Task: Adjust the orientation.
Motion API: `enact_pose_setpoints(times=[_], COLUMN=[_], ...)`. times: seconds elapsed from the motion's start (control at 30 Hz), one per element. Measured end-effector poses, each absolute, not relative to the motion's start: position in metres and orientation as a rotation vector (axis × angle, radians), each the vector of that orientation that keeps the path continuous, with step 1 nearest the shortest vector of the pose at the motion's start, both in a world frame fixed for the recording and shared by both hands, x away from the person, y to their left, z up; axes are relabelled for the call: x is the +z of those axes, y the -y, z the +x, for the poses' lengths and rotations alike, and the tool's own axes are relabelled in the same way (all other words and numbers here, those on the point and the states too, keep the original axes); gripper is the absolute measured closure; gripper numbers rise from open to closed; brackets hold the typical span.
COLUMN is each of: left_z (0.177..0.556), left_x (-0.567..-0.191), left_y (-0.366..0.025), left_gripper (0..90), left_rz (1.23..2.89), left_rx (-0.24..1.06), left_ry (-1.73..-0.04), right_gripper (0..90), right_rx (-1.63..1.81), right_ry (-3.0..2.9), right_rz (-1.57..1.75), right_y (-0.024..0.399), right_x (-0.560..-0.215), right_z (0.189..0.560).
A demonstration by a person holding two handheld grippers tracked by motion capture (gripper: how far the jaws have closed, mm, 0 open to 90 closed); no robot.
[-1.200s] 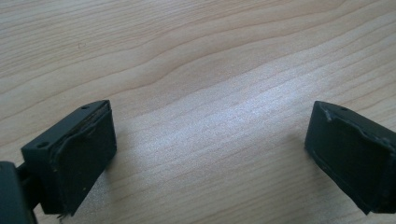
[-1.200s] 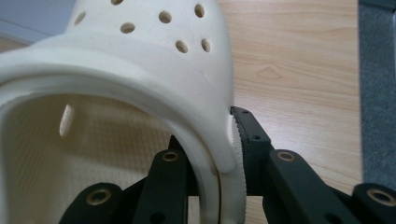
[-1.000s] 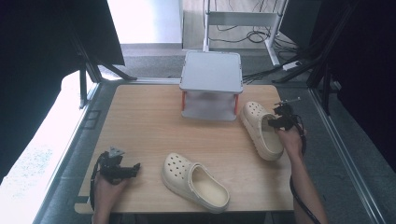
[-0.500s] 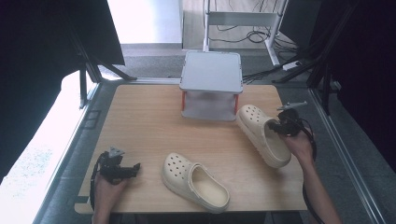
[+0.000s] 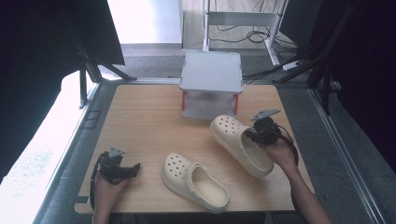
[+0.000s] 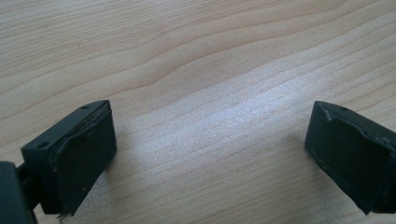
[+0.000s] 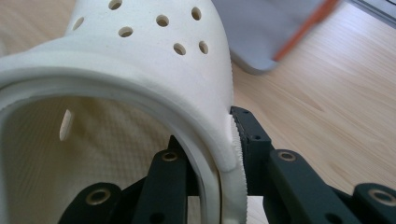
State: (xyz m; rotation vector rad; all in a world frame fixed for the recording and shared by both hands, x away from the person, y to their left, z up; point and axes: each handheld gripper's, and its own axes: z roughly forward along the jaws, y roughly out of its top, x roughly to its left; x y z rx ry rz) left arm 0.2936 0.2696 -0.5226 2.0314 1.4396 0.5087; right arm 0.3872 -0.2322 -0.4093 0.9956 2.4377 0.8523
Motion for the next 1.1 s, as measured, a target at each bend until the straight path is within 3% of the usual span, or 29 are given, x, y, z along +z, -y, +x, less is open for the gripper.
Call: enact_pose_setpoints(times=[0.6, 1.1], left_z=[0.293, 0.293], left_x=[-0.523, -0.523], left_y=[-0.269, -0.269], left_gripper=[2.0, 2.0], left_rz=[2.026, 2.025], left_rx=[0.506, 0.505], left_ry=[-1.445, -1.445], right_gripper=[75.6, 74.3], right_rx=[0.833, 0.835], right_ry=[-2.557, -2.575], right_rz=[0.778, 0.723], right_y=[0.145, 0.135], right_x=[-0.438, -0.459], right_z=[0.372, 0.357])
